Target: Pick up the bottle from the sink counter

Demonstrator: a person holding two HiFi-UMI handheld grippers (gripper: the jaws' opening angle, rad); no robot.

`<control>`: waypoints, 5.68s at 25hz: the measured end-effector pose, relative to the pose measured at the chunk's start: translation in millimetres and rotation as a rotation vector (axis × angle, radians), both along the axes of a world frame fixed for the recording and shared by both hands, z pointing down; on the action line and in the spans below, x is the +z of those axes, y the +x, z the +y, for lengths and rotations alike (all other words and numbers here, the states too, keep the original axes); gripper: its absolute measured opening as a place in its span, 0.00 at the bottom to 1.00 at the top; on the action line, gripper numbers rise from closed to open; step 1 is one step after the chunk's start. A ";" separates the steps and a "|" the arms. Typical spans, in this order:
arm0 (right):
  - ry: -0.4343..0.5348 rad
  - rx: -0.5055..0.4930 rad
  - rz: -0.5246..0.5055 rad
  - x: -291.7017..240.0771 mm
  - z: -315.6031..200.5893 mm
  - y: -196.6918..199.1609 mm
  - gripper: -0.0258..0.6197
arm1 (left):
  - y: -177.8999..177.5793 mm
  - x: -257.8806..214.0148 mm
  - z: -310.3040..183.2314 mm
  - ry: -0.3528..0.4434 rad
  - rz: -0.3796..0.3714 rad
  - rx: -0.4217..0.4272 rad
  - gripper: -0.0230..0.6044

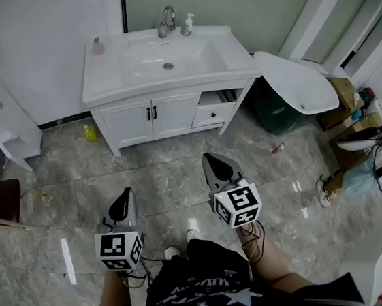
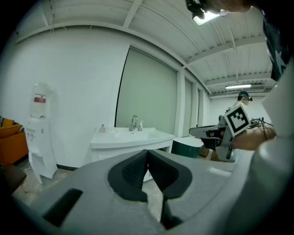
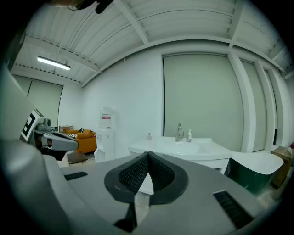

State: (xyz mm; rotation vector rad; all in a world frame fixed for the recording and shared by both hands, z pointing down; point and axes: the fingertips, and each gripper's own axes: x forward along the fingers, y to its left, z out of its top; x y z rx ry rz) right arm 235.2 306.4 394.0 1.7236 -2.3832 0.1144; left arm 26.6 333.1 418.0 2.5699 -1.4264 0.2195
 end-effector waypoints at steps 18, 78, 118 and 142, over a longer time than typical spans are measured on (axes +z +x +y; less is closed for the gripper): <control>0.023 0.007 -0.096 -8.5 23.6 3.4 0.04 | -25.5 -1.1 41.2 -0.042 0.111 -0.070 0.07; -0.140 -0.350 -0.148 59.5 -548.3 -147.2 0.59 | -161.5 8.3 -463.6 -0.051 -0.033 -0.425 0.07; -0.204 -0.146 0.017 132.1 -894.0 -313.8 0.44 | -278.3 76.5 -800.4 -0.148 -0.022 -0.122 0.07; -0.177 -0.059 0.063 145.0 -914.3 -316.7 0.25 | -285.8 93.5 -807.7 -0.177 -0.028 -0.093 0.07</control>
